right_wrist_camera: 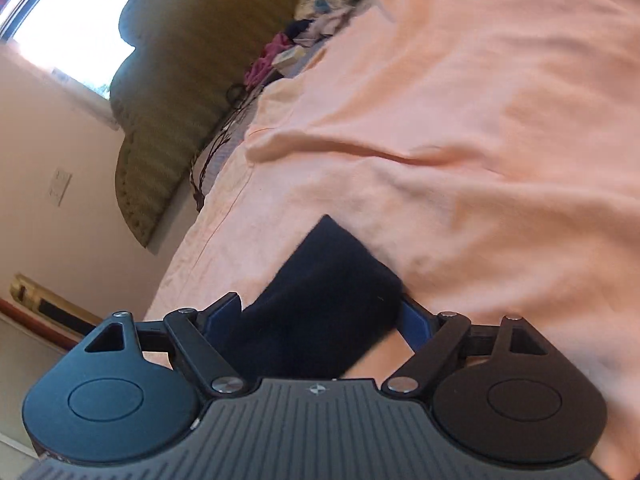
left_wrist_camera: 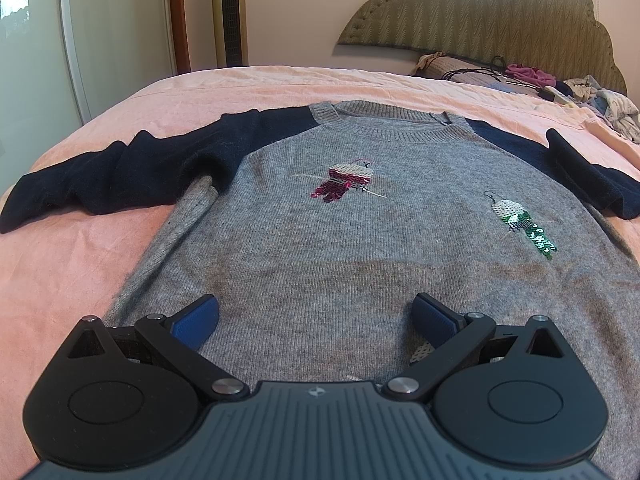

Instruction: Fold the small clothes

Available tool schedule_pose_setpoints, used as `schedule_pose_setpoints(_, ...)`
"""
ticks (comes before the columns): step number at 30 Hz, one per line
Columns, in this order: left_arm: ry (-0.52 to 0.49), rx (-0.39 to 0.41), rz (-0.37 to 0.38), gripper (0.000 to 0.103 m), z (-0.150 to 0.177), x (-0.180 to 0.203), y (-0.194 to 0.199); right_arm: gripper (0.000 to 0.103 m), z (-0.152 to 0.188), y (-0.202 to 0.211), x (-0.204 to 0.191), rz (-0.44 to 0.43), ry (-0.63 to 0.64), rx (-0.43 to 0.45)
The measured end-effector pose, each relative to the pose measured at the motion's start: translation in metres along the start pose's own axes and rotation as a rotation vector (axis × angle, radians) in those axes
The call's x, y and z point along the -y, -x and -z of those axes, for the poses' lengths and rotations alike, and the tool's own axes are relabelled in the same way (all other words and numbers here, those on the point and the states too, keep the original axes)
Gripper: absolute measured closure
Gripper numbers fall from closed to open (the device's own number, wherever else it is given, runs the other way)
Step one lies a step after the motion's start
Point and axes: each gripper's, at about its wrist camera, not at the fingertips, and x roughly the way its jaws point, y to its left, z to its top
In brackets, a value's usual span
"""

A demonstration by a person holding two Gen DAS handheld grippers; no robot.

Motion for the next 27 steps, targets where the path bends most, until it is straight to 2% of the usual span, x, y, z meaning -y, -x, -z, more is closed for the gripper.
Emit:
schedule_pose_setpoints(1, 0.000, 0.000, 0.000, 0.000, 0.000, 0.000, 0.000, 0.067, 0.002, -0.004, -0.005, 0.026, 0.018, 0.001)
schedule_pose_setpoints(2, 0.000, 0.000, 0.000, 0.000, 0.000, 0.000, 0.000, 0.088, 0.002, -0.006, -0.008, 0.035, 0.018, -0.009)
schedule_pose_setpoints(4, 0.000, 0.000, 0.000, 0.000, 0.000, 0.000, 0.000, 0.088, 0.007, 0.003, -0.020, -0.020, 0.010, 0.018)
schedule_pose_setpoints(7, 0.000, 0.000, 0.000, 0.000, 0.000, 0.000, 0.000, 0.088, 0.033, 0.025, -0.076, -0.172, 0.157, 0.012)
schedule_pose_setpoints(12, 0.000, 0.000, 0.000, 0.000, 0.000, 0.000, 0.000, 0.088, 0.113, 0.035, -0.191, -0.477, 0.331, -0.166)
schedule_pose_setpoints(14, 0.000, 0.000, 0.000, 0.000, 0.000, 0.000, 0.000, 0.088, 0.151, 0.028, -0.227, -0.549, 0.371, -0.244)
schedule_pose_setpoints(17, 0.001, 0.001, 0.002, 0.000, -0.001, 0.000, -0.003, 0.088, 0.203, 0.015, -0.261, -0.580, 0.409, -0.333)
schedule_pose_setpoints(19, 0.001, 0.001, 0.002, 0.000, -0.001, 0.000, -0.001, 0.080, 0.227, 0.002, -0.270, -0.567, 0.423, -0.383)
schedule_pose_setpoints(20, 0.001, 0.001, 0.001, 0.000, -0.001, 0.000, -0.001, 0.056, 0.235, 0.001, -0.269, -0.546, 0.432, -0.392)
schedule_pose_setpoints(21, 0.001, 0.001, 0.002, 0.000, -0.001, 0.000, -0.001, 0.042, 0.242, 0.006, -0.264, -0.517, 0.419, -0.382)
schedule_pose_setpoints(22, 0.001, 0.001, 0.002, 0.000, -0.001, 0.000, -0.001, 0.022, 0.243, 0.012, -0.256, -0.509, 0.398, -0.359)
schedule_pose_setpoints(23, 0.002, 0.001, 0.002, 0.000, -0.002, -0.001, 0.000, 0.018, 0.243, 0.019, -0.242, -0.526, 0.376, -0.337)
schedule_pose_setpoints(24, 0.002, 0.001, 0.002, 0.000, -0.002, -0.002, -0.001, 0.018, 0.239, 0.025, -0.226, -0.542, 0.357, -0.329)
schedule_pose_setpoints(27, 0.001, 0.001, 0.003, 0.000, -0.002, -0.001, -0.002, 0.018, 0.239, 0.045, -0.182, -0.514, 0.354, -0.342)
